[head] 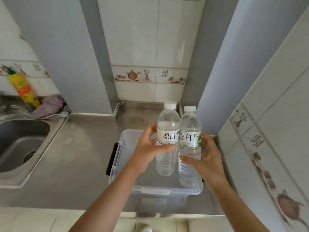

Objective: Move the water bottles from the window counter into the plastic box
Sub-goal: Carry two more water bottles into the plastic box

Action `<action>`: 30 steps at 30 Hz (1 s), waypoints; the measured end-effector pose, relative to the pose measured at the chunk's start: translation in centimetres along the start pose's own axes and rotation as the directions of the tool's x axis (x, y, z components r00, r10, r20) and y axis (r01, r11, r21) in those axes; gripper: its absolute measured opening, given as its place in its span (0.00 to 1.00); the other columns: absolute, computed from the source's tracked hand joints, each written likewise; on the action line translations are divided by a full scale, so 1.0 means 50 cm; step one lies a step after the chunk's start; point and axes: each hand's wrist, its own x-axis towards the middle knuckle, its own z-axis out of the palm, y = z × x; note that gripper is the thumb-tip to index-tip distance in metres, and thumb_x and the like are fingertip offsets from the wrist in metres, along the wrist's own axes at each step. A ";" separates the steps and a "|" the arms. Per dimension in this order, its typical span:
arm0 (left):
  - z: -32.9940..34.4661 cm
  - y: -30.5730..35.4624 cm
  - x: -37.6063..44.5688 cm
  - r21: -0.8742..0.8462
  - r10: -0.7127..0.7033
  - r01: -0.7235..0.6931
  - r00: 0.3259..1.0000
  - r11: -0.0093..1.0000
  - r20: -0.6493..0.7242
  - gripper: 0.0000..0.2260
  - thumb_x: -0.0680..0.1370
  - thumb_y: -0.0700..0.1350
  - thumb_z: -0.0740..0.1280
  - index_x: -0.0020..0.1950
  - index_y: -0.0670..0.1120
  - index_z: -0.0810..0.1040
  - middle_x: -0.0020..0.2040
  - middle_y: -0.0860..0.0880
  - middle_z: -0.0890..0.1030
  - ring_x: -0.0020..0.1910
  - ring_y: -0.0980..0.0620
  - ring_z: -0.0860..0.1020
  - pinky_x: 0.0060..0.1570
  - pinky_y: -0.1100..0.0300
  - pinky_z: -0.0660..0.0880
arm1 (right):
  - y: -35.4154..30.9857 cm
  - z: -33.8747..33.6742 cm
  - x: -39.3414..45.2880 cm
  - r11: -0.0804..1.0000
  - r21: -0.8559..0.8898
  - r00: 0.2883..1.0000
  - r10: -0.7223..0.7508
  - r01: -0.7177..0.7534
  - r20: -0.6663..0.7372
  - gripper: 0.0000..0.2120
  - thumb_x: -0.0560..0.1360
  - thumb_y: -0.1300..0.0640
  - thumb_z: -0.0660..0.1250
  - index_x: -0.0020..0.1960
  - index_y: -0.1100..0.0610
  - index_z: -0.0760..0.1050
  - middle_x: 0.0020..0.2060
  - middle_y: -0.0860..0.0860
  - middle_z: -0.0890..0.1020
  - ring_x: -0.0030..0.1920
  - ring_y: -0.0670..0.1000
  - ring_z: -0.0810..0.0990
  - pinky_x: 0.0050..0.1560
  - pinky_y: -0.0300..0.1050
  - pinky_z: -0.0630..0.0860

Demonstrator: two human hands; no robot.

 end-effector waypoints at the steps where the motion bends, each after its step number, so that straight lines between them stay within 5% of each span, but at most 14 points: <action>1: -0.003 -0.010 0.013 0.015 -0.004 0.004 1.000 1.000 0.012 0.34 0.62 0.32 0.79 0.64 0.49 0.74 0.60 0.50 0.80 0.58 0.50 0.80 0.54 0.56 0.78 | 0.004 0.002 0.008 1.000 -0.011 1.000 0.009 -0.009 -0.024 0.41 0.56 0.66 0.82 0.63 0.47 0.71 0.54 0.45 0.81 0.52 0.46 0.82 0.50 0.45 0.80; 6: -0.012 -0.051 0.050 0.129 -0.014 0.006 0.998 0.992 0.058 0.35 0.60 0.33 0.81 0.61 0.54 0.74 0.58 0.53 0.81 0.59 0.55 0.79 0.54 0.60 0.78 | 0.026 0.012 0.044 0.998 -0.025 0.997 0.047 -0.049 -0.068 0.37 0.57 0.70 0.80 0.62 0.56 0.72 0.51 0.47 0.83 0.47 0.42 0.83 0.41 0.33 0.79; 13: -0.018 -0.099 0.069 0.316 0.097 -0.121 0.991 0.941 0.089 0.35 0.57 0.42 0.83 0.58 0.59 0.74 0.52 0.57 0.82 0.53 0.60 0.79 0.57 0.62 0.75 | 0.074 0.014 0.063 0.987 -0.117 0.987 0.093 -0.108 -0.127 0.36 0.55 0.65 0.82 0.59 0.52 0.73 0.50 0.46 0.83 0.50 0.44 0.82 0.50 0.46 0.81; 18: -0.006 -0.129 0.050 0.422 0.233 -0.242 0.970 0.874 0.073 0.33 0.58 0.53 0.80 0.59 0.65 0.71 0.54 0.55 0.80 0.54 0.59 0.79 0.55 0.66 0.74 | 0.088 0.008 0.058 0.961 -0.232 0.984 0.125 -0.151 -0.124 0.33 0.55 0.59 0.83 0.51 0.38 0.72 0.49 0.43 0.81 0.50 0.44 0.81 0.51 0.47 0.79; 23: -0.020 -0.158 0.038 0.513 0.360 -0.379 0.922 0.771 0.140 0.32 0.63 0.49 0.80 0.64 0.54 0.70 0.59 0.63 0.72 0.54 0.58 0.78 0.52 0.64 0.77 | 0.104 0.009 0.049 0.905 -0.394 0.988 0.143 -0.157 -0.066 0.32 0.58 0.56 0.82 0.52 0.40 0.67 0.46 0.36 0.76 0.48 0.43 0.77 0.48 0.37 0.72; 30: -0.038 -0.192 0.040 0.492 0.261 -0.298 0.955 0.818 0.144 0.29 0.65 0.43 0.79 0.62 0.51 0.71 0.60 0.57 0.71 0.56 0.61 0.76 0.54 0.67 0.76 | 0.127 0.026 0.039 0.818 -0.569 0.996 0.055 -0.087 -0.074 0.36 0.56 0.52 0.83 0.60 0.51 0.70 0.49 0.42 0.76 0.51 0.48 0.78 0.51 0.42 0.74</action>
